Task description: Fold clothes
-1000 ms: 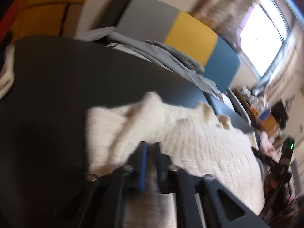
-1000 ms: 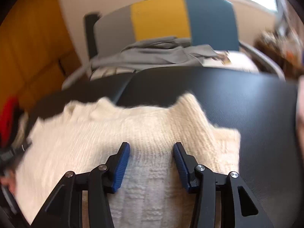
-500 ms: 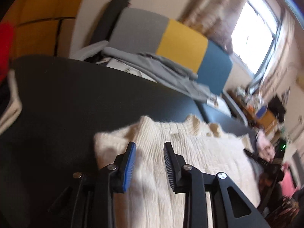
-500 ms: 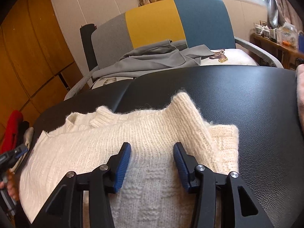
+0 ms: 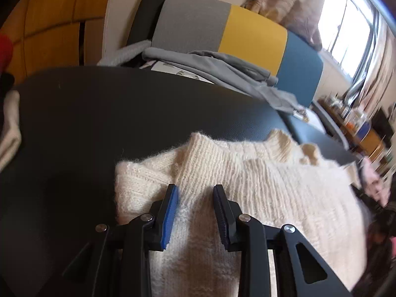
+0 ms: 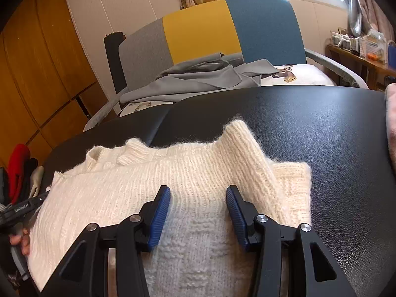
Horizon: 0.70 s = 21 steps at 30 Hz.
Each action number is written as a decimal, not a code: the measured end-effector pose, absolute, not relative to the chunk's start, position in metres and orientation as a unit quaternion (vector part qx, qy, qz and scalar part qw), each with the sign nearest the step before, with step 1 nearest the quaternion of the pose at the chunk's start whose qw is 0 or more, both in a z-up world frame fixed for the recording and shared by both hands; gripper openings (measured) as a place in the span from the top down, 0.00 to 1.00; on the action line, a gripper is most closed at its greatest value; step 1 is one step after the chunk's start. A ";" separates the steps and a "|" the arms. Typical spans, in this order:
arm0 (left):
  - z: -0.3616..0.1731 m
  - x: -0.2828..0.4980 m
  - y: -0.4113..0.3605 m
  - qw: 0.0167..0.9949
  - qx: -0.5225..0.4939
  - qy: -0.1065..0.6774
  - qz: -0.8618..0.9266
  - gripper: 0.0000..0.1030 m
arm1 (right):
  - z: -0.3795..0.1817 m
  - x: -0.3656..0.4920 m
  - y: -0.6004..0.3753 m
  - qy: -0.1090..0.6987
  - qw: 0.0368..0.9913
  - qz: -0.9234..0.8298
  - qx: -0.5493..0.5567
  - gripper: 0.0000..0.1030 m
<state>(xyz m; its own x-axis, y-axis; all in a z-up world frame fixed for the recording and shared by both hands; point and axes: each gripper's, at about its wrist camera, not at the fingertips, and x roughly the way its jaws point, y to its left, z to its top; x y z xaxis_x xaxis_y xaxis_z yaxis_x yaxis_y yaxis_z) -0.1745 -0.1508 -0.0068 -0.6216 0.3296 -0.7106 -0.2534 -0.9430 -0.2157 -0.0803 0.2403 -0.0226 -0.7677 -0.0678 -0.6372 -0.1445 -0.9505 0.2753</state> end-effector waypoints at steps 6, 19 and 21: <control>-0.006 -0.165 -0.144 0.131 -0.385 -0.008 0.914 0.90 | -0.021 -0.079 0.239 0.151 0.024 0.928 -0.339 0.53; -0.009 -0.163 -0.150 0.098 -0.384 0.018 0.918 0.93 | -0.022 -0.079 0.238 0.148 0.028 0.929 -0.337 0.53; -0.011 -0.161 -0.144 0.092 -0.379 0.034 0.920 0.93 | -0.021 -0.080 0.237 0.145 0.031 0.930 -0.337 0.52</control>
